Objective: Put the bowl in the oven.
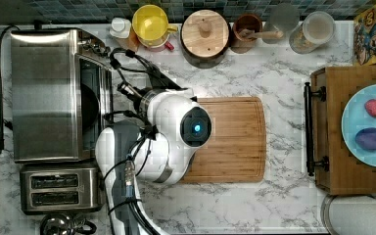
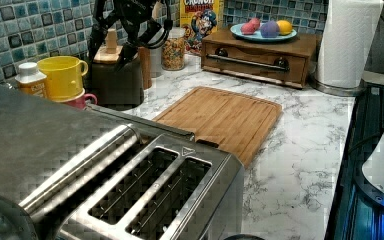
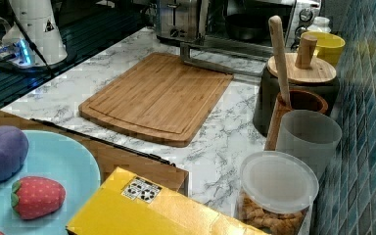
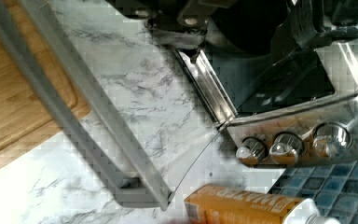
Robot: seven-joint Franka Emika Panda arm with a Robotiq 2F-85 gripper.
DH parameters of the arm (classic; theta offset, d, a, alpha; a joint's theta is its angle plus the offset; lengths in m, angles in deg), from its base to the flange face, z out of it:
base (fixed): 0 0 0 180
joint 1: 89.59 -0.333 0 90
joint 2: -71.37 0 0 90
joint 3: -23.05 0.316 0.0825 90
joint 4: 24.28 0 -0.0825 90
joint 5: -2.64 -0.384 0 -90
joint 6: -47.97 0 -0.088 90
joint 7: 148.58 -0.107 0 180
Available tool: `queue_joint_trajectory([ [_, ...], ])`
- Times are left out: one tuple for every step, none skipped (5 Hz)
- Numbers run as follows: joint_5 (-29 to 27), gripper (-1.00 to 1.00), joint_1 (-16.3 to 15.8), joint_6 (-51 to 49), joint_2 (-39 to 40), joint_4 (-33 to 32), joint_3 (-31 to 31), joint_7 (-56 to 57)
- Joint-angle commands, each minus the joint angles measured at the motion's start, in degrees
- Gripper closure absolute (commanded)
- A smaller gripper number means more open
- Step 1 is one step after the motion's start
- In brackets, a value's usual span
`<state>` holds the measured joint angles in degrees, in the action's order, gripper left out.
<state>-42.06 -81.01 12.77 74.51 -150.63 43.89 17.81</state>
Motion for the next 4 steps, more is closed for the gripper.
queue_joint_trajectory([
  [0.5, 0.00, 0.2, -0.7, 0.5, 1.0, 0.4, 1.8],
  [0.5, 0.00, 0.2, -0.7, 0.5, 1.0, 0.4, 1.8],
  [0.3, 0.00, -1.7, -0.8, 0.4, 1.0, -1.5, 1.9],
  [0.4, 0.00, -0.3, -0.7, 0.4, 1.0, -0.2, 1.9],
])
